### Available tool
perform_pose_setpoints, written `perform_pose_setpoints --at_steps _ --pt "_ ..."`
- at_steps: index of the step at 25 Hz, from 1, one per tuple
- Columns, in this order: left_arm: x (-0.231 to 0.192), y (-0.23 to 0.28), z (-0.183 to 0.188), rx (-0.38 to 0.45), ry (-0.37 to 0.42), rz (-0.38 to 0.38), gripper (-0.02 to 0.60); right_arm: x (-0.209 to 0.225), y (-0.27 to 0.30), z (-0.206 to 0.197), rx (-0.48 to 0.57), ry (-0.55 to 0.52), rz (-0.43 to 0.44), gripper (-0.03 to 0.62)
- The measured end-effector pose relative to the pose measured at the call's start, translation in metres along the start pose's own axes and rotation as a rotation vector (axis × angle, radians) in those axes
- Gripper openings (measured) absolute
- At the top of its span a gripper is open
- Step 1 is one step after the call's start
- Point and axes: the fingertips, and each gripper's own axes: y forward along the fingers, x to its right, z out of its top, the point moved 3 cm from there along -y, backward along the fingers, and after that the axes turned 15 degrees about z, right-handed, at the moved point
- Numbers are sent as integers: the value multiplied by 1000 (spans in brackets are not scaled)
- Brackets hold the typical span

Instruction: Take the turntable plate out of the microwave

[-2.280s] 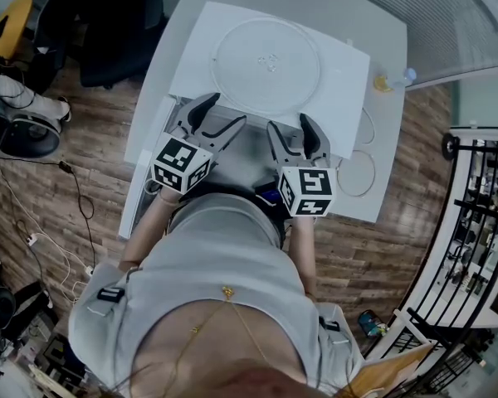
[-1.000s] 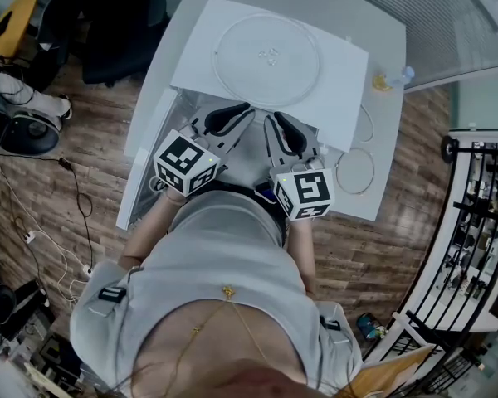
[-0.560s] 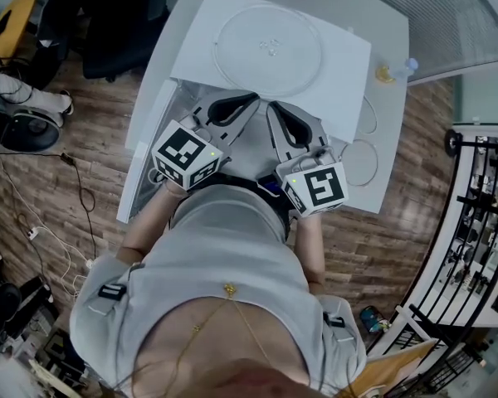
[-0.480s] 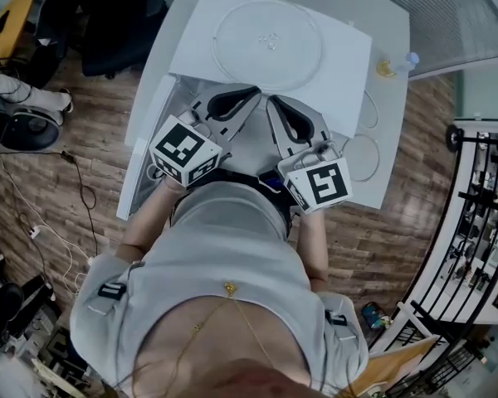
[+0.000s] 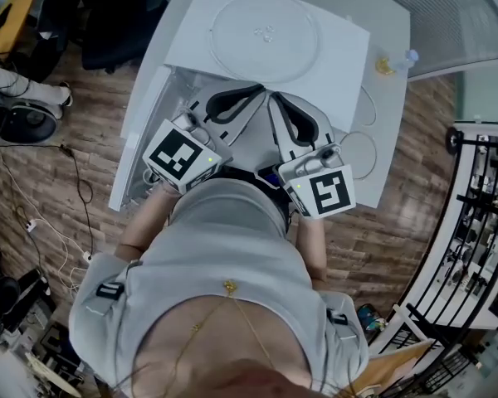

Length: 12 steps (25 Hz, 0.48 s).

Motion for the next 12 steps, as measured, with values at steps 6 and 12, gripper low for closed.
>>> perform_pose_setpoints --at_steps 6,12 --pt "10 -6 0 14 0 19 32 -7 -7 0 19 12 8 15" --pt "15 -10 -1 3 12 34 32 -11 -12 -3 9 23 13 15"
